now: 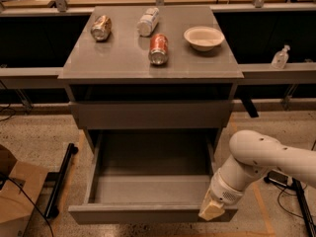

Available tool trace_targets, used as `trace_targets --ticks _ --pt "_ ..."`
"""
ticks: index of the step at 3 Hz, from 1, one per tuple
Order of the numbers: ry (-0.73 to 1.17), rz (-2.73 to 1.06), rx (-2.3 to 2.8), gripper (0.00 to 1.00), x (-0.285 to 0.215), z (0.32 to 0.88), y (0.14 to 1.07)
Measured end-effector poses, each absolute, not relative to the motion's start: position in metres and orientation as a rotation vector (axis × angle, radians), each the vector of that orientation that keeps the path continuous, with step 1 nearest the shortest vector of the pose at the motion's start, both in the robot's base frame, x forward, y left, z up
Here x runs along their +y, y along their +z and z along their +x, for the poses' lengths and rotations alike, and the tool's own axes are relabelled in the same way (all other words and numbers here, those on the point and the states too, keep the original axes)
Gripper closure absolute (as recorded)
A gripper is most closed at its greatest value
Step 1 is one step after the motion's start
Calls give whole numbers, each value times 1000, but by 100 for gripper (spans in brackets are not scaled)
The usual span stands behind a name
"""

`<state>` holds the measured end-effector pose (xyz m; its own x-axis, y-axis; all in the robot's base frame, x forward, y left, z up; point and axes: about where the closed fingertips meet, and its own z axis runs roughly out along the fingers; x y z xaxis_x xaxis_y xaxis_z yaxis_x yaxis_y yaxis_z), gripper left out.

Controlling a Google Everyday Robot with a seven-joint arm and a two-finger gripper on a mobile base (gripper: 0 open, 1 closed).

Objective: Close middle drawer

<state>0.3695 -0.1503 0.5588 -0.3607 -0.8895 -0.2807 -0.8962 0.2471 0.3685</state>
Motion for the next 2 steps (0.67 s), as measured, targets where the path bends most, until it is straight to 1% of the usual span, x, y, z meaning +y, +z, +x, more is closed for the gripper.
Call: trace_targets --ticks 1,2 --pt "832 -1750 2454 100 -133 380 521" --pt "880 -1720 2455 100 -117 385 483"
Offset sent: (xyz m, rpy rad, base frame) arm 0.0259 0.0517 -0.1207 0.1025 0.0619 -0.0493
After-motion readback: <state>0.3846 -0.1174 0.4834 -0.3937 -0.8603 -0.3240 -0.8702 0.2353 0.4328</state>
